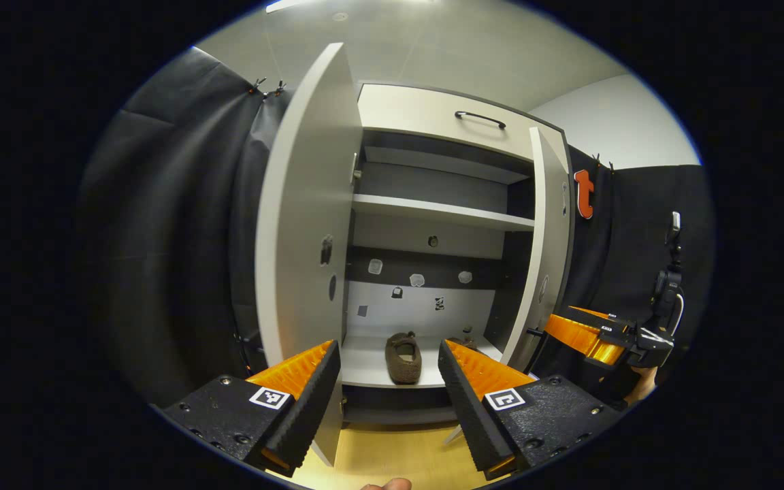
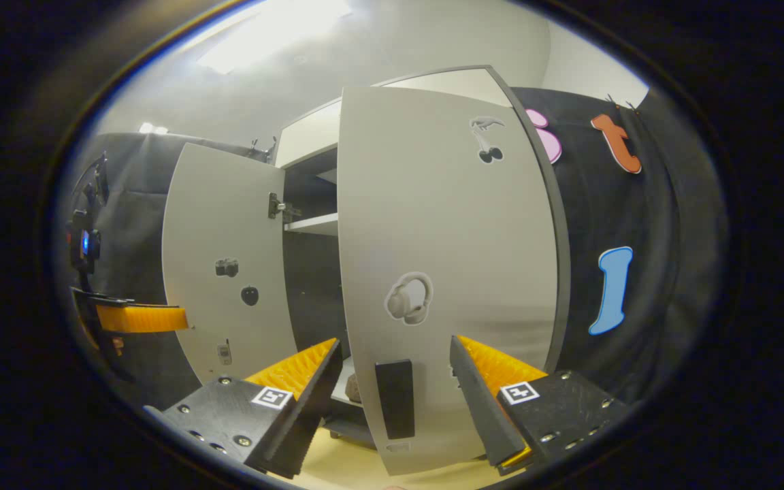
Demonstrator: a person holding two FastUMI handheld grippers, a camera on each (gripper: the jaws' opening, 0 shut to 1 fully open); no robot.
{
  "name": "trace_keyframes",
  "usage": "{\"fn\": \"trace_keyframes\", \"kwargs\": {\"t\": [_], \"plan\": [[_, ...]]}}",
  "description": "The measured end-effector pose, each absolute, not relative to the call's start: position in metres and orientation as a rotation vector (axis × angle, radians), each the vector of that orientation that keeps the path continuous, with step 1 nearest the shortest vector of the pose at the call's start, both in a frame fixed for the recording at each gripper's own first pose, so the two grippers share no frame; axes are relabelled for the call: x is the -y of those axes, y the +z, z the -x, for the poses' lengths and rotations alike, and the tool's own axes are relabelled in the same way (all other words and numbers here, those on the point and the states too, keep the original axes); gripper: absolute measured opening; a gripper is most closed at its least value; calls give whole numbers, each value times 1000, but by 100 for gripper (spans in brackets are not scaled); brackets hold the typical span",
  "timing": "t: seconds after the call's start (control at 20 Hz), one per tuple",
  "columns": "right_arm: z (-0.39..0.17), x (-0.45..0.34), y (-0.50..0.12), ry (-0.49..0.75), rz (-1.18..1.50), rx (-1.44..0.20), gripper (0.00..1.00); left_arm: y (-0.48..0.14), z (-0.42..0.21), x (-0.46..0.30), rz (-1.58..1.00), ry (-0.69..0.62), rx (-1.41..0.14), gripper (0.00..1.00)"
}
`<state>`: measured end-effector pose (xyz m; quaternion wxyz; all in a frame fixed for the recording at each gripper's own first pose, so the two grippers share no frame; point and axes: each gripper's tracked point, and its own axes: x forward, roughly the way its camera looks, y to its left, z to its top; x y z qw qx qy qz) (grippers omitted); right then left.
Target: Grab one shoe with the right hand and put it into the shoe cabinet, grab the other shoe with the left hand and put it into the shoe cabinet; then close the right door with the right hand and the left door with the left hand.
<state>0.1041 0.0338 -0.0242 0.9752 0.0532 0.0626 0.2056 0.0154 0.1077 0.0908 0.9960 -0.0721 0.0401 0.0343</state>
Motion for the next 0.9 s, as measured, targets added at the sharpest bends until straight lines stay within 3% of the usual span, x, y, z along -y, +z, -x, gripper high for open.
{"fn": "trace_keyframes", "kwargs": {"t": [0.05,0.15,0.2,0.25,0.5,0.55,0.9], "plan": [[-105,-34,-24,414,-106,-125,91,94,-8,-114,141,82,-74,84],[-105,-36,-24,416,-105,-127,95,100,7,-131,130,120,-64,83],[-105,-37,-24,415,-104,-130,92,103,12,-139,126,142,-58,83],[-105,-37,-24,414,-101,-131,95,106,16,-148,128,164,-49,84],[-104,-34,-28,395,-81,-134,95,102,26,-196,134,280,-61,83],[-104,-34,-29,391,-79,-137,95,99,24,-205,139,296,-67,89],[-103,-19,-32,348,-65,-142,95,91,17,-241,176,360,-72,89]]}}
